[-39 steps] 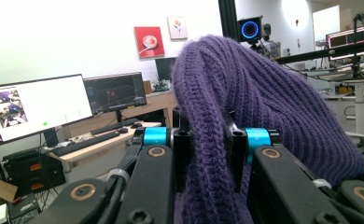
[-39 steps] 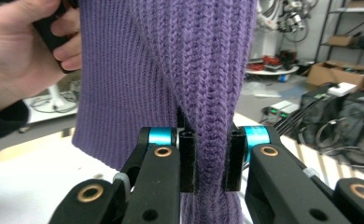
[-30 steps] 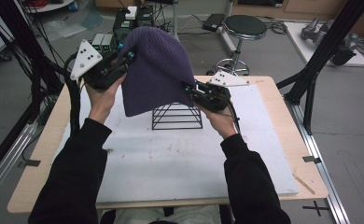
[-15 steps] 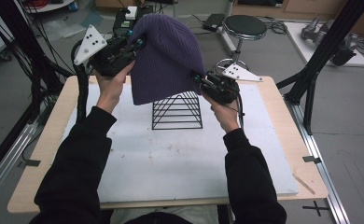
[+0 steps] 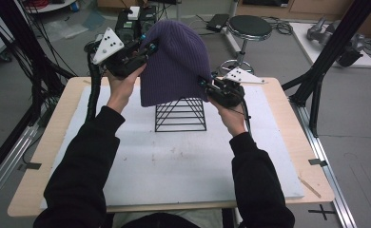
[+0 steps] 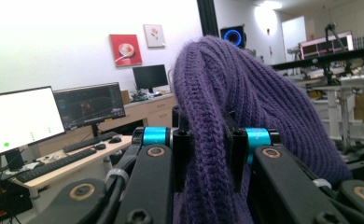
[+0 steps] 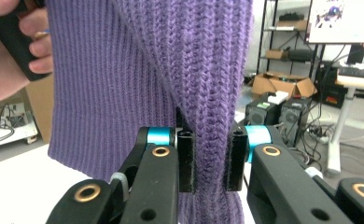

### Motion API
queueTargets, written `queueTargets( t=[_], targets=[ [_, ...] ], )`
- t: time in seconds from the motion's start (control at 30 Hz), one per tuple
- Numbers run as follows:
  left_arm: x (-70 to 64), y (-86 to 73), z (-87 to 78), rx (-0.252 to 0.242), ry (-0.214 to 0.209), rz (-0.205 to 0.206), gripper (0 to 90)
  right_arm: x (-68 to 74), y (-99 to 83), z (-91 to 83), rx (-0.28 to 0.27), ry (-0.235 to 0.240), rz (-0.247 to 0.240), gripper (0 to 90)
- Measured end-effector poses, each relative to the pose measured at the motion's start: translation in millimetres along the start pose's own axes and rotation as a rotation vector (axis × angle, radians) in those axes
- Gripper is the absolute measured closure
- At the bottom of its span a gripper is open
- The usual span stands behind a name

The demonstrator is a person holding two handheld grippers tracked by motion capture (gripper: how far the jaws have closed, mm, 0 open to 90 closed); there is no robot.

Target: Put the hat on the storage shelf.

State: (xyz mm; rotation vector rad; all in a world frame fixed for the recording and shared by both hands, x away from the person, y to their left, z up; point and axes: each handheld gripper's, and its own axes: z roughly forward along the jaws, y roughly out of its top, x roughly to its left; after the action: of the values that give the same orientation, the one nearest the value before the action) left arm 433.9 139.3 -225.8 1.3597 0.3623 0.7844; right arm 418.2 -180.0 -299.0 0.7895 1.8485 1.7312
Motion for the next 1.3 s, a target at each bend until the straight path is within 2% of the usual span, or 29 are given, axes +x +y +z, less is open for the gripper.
queueTargets(
  t=[0.13, 0.27, 0.53, 0.57, 0.73, 0.97, 1.1, 1.3],
  targets=[
    [-6.1, -0.3, 0.9, 0.018, -0.011, 0.023, 78.2, -2.0, -2.3, -2.2, 0.025, -0.014, -0.002, 79.8],
    [-12.3, -6.4, 0.4, 0.022, -0.018, 0.027, 77.8, -4.5, -5.6, -6.3, 0.034, -0.02, 0.003, 79.8],
    [-20.2, -27.8, -3.9, 0.064, -0.034, 0.015, 77.4, -8.5, -27.1, -9.3, 0.096, -0.014, 0.004, 79.7],
    [-21.2, -30.2, -4.4, 0.065, -0.035, 0.013, 77.3, -9.1, -30.1, -7.8, 0.125, -0.01, 0.006, 79.7],
    [-23.7, -39.6, -8.7, 0.075, -0.042, 0.006, 77.2, -8.4, -36.7, -8.0, 0.127, -0.017, -0.021, 79.6],
    [-33.3, -54.0, -7.7, 0.116, -0.065, 0.006, 77.0, -10.1, -62.4, -8.8, 0.175, -0.03, -0.002, 79.0],
    [-37.6, -62.8, -8.2, 0.127, -0.06, 0.016, 77.0, -12.4, -68.7, -8.5, 0.194, -0.028, 0.016, 79.0],
    [-38.8, -74.5, -14.7, 0.132, -0.042, -0.005, 76.9, -12.8, -73.0, -6.8, 0.214, -0.028, 0.015, 78.9]
  ],
)
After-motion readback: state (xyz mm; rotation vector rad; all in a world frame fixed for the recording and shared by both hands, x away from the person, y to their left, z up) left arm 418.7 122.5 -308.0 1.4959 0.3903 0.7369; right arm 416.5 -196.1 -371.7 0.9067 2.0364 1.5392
